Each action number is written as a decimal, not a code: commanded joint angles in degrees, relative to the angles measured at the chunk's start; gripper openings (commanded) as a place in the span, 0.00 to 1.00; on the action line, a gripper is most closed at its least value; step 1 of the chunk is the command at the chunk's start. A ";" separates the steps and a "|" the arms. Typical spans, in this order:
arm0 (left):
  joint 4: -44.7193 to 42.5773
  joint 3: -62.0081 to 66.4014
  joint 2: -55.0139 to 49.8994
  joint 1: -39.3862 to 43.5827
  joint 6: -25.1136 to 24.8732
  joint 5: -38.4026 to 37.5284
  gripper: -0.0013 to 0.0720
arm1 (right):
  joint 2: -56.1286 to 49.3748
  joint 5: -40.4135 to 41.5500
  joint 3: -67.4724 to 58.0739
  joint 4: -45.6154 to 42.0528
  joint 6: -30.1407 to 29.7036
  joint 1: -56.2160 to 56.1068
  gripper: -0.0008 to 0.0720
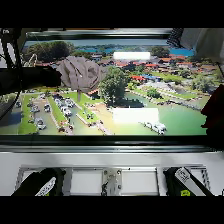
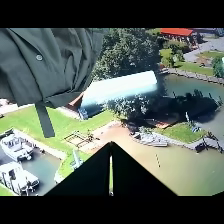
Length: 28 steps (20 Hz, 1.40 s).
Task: Fold the clothes and pants, and hang the long-sleeved shirts on hangers.
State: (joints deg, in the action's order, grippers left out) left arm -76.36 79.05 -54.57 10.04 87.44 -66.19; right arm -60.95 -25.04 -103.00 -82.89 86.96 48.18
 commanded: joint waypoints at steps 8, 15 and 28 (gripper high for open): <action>0.00 -0.02 -0.02 0.02 0.00 -1.90 0.05 | -3.13 1.36 -0.11 -0.07 0.20 0.48 0.04; 0.07 -0.02 -0.02 0.04 0.02 -4.26 0.05 | -6.40 2.32 -1.27 -0.04 7.82 8.31 0.04; 4.50 -0.02 -0.02 0.04 0.00 -4.20 0.05 | -10.56 0.52 -1.31 -0.04 5.86 9.51 0.04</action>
State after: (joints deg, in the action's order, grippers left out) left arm -72.18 79.05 -54.57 10.04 87.46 -70.39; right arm -71.20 -24.56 -104.27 -82.96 94.43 57.67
